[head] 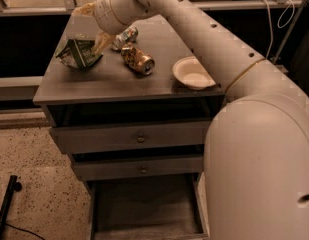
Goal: Pick green jalapeno chip bag from bottom drawer and place on counter
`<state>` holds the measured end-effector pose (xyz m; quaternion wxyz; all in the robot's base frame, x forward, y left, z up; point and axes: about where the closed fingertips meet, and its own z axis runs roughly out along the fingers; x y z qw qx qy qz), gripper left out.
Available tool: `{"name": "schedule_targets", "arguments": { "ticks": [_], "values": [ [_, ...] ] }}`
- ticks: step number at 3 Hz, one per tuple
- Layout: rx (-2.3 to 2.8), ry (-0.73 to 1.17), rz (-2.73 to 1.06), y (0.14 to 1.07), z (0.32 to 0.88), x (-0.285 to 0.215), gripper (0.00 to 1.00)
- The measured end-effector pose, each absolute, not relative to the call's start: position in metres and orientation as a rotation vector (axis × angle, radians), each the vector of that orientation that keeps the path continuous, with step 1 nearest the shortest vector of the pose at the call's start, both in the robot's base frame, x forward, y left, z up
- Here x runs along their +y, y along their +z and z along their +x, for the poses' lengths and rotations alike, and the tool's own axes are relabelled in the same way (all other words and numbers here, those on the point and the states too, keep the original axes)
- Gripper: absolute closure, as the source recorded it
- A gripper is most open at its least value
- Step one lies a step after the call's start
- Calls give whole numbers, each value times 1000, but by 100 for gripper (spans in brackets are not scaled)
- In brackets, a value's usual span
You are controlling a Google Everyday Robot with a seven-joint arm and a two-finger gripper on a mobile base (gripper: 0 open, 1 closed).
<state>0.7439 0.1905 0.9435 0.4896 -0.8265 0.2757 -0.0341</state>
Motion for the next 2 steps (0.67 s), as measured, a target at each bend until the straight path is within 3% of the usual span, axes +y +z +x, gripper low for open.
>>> {"name": "schedule_targets", "arguments": {
  "ticks": [2],
  "values": [
    [686,-4,-2046,939,732,180,0]
  ]
}}
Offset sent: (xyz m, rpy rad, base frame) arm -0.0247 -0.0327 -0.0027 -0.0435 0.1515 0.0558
